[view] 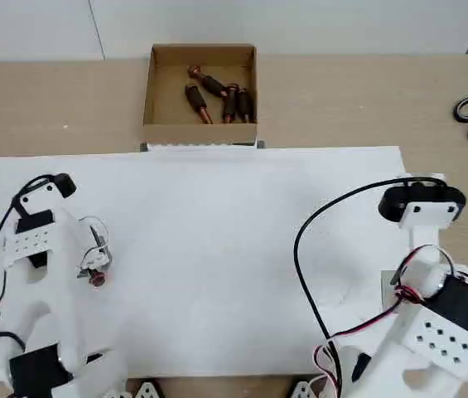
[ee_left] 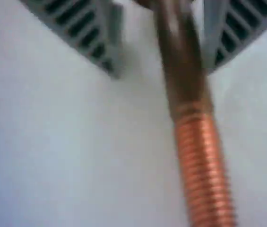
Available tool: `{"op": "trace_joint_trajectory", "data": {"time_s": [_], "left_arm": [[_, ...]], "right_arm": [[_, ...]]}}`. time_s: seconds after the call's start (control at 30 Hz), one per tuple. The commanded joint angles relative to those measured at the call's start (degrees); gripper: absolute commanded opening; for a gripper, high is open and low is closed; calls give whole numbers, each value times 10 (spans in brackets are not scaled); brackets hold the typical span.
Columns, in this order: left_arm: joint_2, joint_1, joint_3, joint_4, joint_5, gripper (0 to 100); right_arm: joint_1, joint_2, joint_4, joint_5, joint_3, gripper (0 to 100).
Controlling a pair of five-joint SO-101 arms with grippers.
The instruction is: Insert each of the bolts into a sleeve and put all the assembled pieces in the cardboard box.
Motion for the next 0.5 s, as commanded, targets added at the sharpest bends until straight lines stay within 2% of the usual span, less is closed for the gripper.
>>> {"op": "trace_joint_trajectory", "data": {"time_s": [0.0,0.33,0.47], "left_arm": [[5,-7,10,-32,-1,4],[0,-6,4,-39,4,6],[-1,-4,-43,4,33,6]], "right_arm": [[5,-8,3,0,-4,7],[5,-8,2,1,-4,7],[5,-8,2,1,-4,7]]}}
